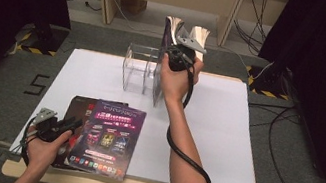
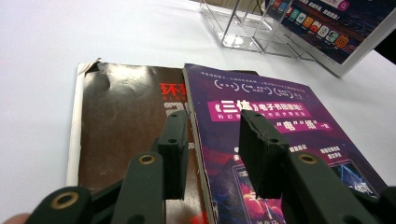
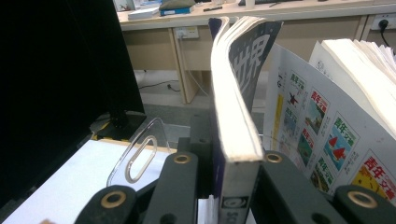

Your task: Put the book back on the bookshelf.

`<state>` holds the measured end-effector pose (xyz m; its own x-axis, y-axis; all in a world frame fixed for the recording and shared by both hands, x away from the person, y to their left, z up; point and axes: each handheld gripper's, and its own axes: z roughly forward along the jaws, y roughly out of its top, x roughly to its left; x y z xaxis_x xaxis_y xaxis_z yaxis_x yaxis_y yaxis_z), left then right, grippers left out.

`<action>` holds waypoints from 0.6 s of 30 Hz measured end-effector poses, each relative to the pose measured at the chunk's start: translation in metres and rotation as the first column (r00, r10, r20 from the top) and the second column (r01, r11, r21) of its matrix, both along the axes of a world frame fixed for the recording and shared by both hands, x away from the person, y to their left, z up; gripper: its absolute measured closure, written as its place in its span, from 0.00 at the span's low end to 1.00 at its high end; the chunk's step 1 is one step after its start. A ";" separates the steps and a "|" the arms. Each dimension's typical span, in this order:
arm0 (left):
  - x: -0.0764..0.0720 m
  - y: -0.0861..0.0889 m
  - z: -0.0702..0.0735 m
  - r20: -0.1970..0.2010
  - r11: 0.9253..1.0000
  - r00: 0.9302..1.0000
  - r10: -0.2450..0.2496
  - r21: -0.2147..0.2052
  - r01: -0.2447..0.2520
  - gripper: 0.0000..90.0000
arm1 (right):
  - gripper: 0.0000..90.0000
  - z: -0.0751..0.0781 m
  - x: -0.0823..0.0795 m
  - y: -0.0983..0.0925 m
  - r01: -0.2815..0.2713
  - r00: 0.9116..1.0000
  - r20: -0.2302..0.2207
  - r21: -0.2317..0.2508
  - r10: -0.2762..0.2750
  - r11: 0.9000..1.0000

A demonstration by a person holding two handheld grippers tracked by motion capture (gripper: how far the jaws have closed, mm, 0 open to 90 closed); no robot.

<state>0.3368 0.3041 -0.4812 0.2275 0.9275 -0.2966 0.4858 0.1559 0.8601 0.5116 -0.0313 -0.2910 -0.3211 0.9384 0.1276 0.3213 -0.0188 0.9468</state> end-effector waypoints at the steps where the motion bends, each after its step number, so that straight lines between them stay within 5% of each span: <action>1: 0.000 0.000 0.000 0.000 1.000 1.000 0.000 0.000 0.000 0.69 | 0.92 0.000 0.001 0.000 0.000 1.000 0.000 0.000 0.000 1.000; 18: 0.000 0.001 0.000 0.000 1.000 1.000 0.003 -0.002 -0.003 0.69 | 0.92 0.001 0.010 0.003 0.014 1.000 0.009 -0.003 -0.014 1.000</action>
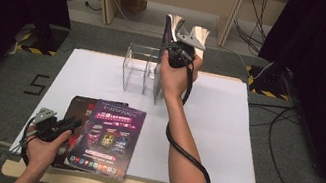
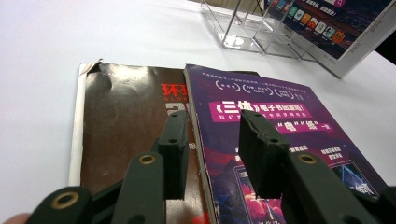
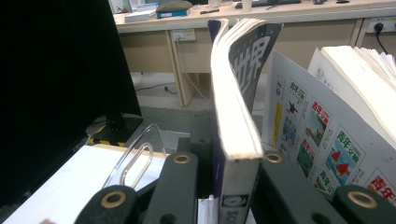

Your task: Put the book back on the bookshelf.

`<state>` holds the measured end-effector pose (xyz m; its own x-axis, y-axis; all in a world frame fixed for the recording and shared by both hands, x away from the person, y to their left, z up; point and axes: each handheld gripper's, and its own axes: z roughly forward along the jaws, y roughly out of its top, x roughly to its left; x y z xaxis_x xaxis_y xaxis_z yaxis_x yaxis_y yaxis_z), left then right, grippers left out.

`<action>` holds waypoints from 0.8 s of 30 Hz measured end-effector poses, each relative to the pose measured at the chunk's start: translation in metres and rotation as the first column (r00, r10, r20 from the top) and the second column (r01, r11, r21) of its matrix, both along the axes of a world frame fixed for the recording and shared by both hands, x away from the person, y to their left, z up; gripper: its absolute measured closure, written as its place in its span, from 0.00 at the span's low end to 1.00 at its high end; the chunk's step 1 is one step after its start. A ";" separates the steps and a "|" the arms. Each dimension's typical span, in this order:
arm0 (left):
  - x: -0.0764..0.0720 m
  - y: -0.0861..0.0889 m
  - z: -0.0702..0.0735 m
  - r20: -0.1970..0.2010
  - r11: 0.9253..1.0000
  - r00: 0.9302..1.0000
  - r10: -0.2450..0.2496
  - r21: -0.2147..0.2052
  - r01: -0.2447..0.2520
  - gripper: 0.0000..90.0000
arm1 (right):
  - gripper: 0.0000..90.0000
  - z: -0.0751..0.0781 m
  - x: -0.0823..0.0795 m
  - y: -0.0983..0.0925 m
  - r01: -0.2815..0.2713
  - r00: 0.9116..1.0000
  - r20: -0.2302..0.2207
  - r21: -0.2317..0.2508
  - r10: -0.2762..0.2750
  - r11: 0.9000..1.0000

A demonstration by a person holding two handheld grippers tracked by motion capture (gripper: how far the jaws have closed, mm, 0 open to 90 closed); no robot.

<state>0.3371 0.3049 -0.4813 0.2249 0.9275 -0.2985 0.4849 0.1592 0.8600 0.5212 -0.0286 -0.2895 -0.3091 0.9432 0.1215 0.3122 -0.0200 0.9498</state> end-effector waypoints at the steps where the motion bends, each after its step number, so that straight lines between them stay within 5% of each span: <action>1: 0.000 0.000 0.000 0.000 1.000 1.000 0.000 0.000 0.000 0.69 | 0.92 0.000 0.001 0.000 0.001 1.000 0.000 -0.002 -0.001 1.000; 24: 0.000 0.001 0.000 -0.001 1.000 1.000 0.000 0.000 0.000 0.69 | 0.92 -0.006 0.014 0.004 0.016 1.000 -0.006 -0.010 -0.016 1.000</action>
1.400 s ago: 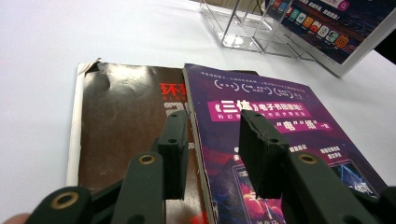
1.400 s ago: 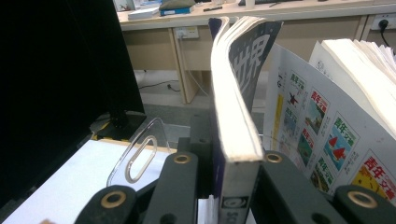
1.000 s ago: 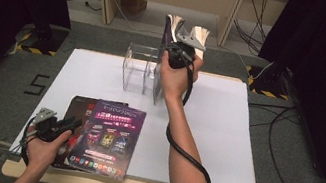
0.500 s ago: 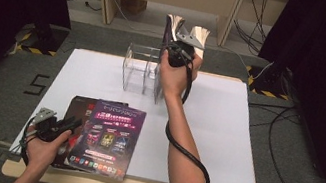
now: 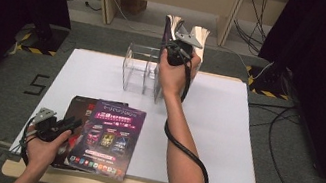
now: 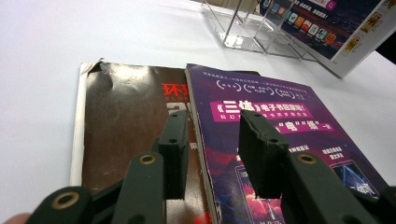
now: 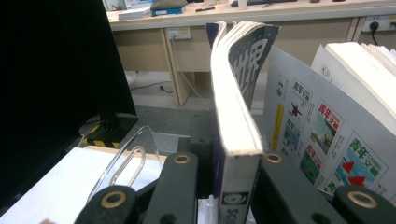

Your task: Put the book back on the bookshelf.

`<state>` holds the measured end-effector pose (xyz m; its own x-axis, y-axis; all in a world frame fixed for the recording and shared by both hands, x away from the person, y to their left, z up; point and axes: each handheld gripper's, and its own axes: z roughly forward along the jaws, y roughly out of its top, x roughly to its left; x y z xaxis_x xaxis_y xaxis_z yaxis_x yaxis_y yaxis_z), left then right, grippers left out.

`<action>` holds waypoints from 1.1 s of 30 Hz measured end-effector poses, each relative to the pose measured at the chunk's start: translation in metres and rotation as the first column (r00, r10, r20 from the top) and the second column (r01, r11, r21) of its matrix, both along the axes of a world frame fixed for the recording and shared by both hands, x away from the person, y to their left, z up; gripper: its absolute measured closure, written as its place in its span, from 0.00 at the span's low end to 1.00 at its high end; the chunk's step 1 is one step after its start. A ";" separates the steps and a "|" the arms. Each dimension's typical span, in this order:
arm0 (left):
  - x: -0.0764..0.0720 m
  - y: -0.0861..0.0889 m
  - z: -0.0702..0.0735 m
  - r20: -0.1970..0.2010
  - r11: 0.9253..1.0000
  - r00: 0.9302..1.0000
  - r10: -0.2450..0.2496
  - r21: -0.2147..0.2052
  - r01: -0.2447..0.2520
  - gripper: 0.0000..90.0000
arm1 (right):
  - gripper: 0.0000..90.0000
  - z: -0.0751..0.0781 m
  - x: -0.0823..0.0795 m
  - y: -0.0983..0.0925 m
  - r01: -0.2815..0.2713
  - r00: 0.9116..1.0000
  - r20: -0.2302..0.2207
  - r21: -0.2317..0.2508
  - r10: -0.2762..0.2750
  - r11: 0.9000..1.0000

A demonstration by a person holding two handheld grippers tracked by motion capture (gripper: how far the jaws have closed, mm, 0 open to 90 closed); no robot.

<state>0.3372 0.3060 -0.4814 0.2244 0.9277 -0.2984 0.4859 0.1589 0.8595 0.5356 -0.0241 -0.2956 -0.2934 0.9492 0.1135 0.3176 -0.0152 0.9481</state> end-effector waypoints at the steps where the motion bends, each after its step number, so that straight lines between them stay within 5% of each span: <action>1: 0.000 0.000 0.000 0.000 1.000 1.000 0.000 0.001 0.000 0.69 | 0.92 0.000 0.000 0.000 0.000 1.000 0.000 0.001 0.000 1.000; 33: 0.000 0.000 -0.001 -0.004 1.000 1.000 -0.005 -0.002 0.005 0.70 | 0.92 -0.018 0.012 0.005 0.045 0.999 -0.001 -0.040 -0.045 0.998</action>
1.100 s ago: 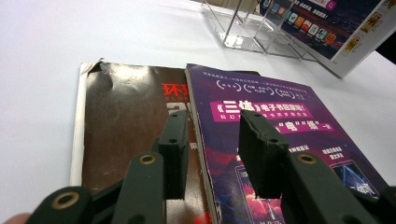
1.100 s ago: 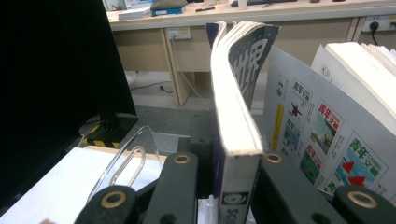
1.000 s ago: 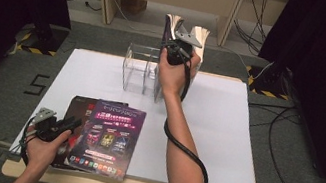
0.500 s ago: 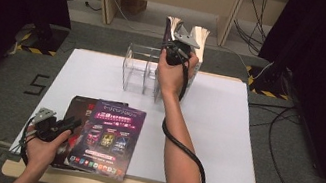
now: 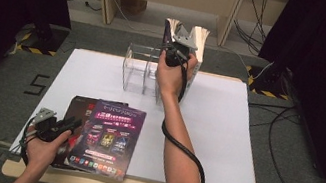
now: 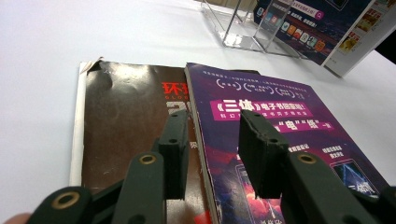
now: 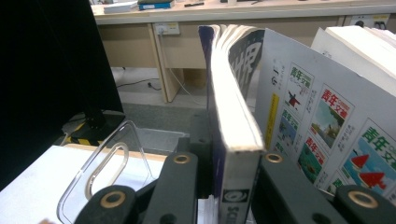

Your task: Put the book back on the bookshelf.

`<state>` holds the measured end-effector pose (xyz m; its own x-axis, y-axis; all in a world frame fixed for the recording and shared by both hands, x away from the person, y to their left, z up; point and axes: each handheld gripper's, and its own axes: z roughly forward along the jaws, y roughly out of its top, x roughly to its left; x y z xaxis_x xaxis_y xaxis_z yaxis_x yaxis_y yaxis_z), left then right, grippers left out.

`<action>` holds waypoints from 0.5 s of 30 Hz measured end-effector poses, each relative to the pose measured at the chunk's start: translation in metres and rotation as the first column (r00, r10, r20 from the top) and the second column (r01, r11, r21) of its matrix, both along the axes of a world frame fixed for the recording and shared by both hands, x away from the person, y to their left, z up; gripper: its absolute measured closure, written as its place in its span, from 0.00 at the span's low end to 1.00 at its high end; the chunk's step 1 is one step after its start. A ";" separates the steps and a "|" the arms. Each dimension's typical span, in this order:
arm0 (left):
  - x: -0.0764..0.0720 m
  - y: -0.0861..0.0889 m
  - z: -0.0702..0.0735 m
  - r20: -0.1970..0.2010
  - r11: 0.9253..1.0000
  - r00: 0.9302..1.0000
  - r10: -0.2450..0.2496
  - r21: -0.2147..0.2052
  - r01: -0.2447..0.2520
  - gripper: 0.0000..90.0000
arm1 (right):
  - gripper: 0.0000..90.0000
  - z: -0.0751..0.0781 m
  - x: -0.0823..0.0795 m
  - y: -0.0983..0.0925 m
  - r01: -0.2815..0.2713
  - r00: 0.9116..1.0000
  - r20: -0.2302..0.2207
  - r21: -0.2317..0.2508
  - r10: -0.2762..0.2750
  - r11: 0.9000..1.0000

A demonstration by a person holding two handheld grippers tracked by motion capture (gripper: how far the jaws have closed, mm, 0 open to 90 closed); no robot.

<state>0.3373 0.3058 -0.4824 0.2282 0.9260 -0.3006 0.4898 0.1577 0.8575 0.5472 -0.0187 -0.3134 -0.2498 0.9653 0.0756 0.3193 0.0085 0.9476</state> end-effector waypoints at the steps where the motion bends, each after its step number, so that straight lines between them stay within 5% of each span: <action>1: 0.000 0.000 0.000 0.000 1.000 1.000 -0.001 0.001 0.001 0.70 | 0.92 0.000 -0.001 0.000 0.002 1.000 -0.002 -0.001 -0.002 1.000; 15: 0.000 -0.003 0.000 0.000 1.000 1.000 -0.007 0.003 0.007 0.69 | 0.91 -0.008 -0.014 -0.003 -0.007 1.000 -0.008 -0.018 0.007 1.000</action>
<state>0.3369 0.3033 -0.4827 0.2342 0.9255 -0.2975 0.4912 0.1515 0.8578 0.5328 -0.0222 -0.3218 -0.2558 0.9648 0.0604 0.3270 0.0276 0.9446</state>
